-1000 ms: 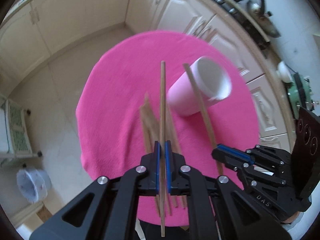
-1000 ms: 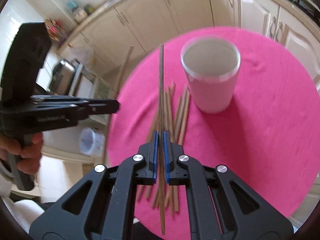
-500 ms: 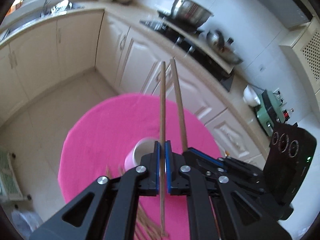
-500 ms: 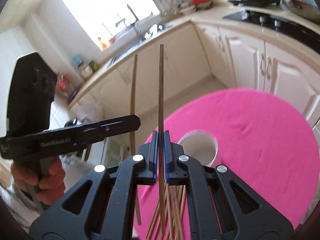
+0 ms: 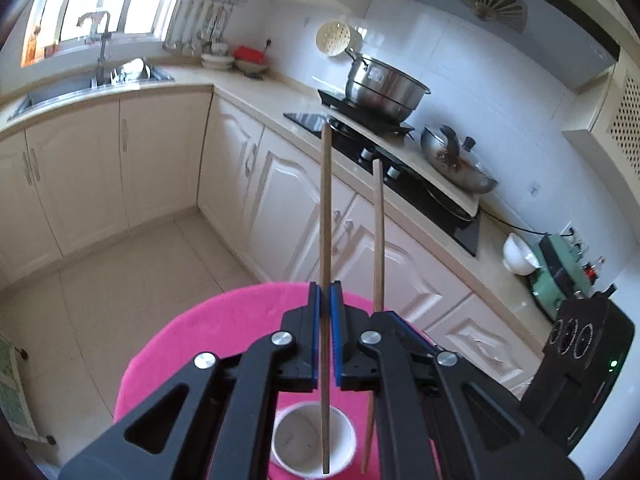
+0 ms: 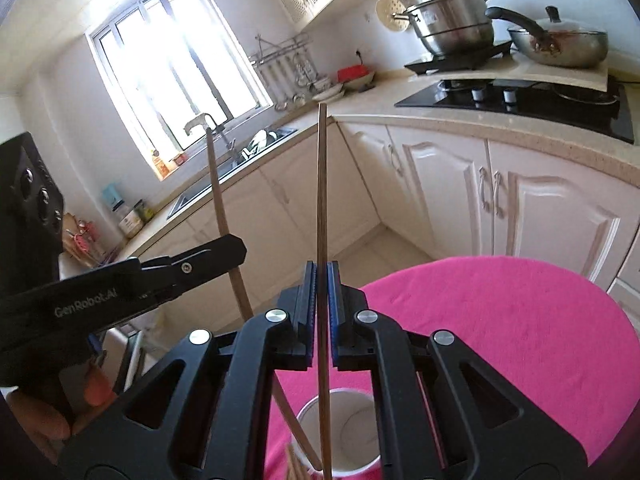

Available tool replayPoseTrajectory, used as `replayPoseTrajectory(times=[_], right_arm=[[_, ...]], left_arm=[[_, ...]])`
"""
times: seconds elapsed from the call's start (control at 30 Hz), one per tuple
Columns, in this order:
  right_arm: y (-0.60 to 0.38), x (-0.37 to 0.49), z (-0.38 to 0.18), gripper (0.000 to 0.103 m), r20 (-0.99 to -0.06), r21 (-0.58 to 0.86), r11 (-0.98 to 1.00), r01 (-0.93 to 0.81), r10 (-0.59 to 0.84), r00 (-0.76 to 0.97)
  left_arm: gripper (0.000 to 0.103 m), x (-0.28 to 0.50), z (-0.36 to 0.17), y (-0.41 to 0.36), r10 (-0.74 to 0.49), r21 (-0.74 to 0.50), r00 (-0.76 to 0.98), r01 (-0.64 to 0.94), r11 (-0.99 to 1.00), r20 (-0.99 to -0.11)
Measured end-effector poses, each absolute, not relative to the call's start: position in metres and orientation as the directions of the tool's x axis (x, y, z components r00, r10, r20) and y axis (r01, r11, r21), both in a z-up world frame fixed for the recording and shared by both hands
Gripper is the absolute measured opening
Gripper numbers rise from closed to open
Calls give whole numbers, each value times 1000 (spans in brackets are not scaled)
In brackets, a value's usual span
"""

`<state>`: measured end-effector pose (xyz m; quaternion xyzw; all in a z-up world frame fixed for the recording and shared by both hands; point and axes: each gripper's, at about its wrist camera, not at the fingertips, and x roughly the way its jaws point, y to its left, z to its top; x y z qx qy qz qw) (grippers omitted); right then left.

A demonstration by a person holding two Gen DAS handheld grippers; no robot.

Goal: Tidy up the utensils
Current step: 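Lift the chopstick with the right tool while the left tool lifts its own, then lower both held chopsticks into the white cup and open both tools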

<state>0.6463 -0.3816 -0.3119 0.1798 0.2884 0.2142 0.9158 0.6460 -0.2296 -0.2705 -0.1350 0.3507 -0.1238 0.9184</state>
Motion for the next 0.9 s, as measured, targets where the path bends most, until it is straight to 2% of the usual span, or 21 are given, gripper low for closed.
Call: replayPoseTrajectory(times=[0.5, 0.9], right_arm=[[-368, 657, -362, 6, -448, 463, 840, -283, 497, 743], [-375, 631, -352, 6, -418, 520, 780, -348, 588, 693]], left_arm=[[5, 649, -329, -220, -298, -309, 677, 108, 945, -673], [5, 663, -323, -216, -364, -366, 646, 137, 920, -671]])
